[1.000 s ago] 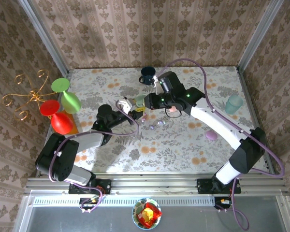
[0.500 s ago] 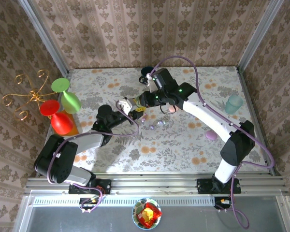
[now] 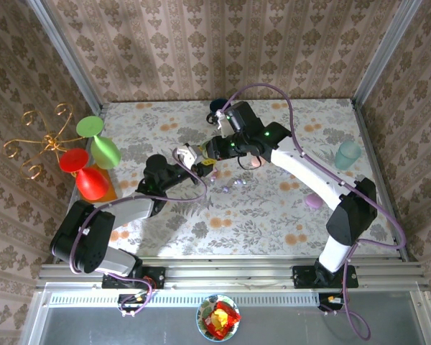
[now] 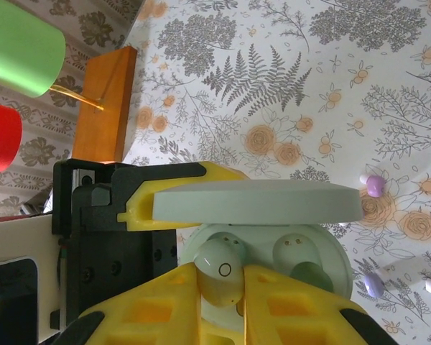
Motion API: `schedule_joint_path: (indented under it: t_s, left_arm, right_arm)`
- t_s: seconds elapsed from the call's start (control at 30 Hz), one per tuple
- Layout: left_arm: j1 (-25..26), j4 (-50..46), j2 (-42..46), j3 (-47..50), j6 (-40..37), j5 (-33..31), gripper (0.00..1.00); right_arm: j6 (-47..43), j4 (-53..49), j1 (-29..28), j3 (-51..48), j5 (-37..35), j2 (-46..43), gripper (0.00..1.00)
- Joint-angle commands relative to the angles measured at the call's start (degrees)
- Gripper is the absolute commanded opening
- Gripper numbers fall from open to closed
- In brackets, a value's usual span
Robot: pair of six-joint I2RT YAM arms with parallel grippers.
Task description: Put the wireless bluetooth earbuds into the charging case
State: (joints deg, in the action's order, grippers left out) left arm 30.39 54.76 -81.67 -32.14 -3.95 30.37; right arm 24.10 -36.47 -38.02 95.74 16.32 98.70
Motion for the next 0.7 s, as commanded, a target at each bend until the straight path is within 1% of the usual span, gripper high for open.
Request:
schedule_joint_path:
  t_s: [0.0, 0.13, 0.23, 0.27, 0.47, 0.57, 0.67]
  left_arm:
    - [0.3, 2.9, 0.4, -2.2, -0.2, 0.3, 0.23]
    - [0.3, 2.9, 0.3, -2.1, -0.2, 0.4, 0.23]
    - [0.3, 3.2, 0.3, -2.0, 0.1, 0.5, 0.23]
    - [0.3, 3.2, 0.3, -1.9, 0.2, 0.5, 0.23]
    - [0.2, 3.6, 0.4, -1.7, 0.6, 0.8, 0.23]
    - [-0.4, 4.7, 0.4, -1.4, 1.6, 1.3, 0.23]
    - [-1.0, 5.8, 0.7, -0.7, 2.4, 1.5, 0.23]
  right_arm:
    - [-1.0, -2.5, -0.5, 1.2, 3.4, 1.5, 0.23]
    - [-0.8, -2.0, -0.4, 0.9, 2.9, 0.8, 0.27]
    - [-0.7, -2.0, -0.3, 0.7, 1.6, 0.0, 0.35]
    - [-0.7, -1.8, -0.3, 0.5, 1.2, -0.3, 0.36]
    - [-0.3, 0.6, 0.1, -1.9, 0.3, -3.3, 0.37]
    - [0.0, 3.4, 0.6, -5.5, -0.7, -6.7, 0.38]
    - [1.2, 8.2, 1.2, -11.4, -1.5, -11.6, 0.4]
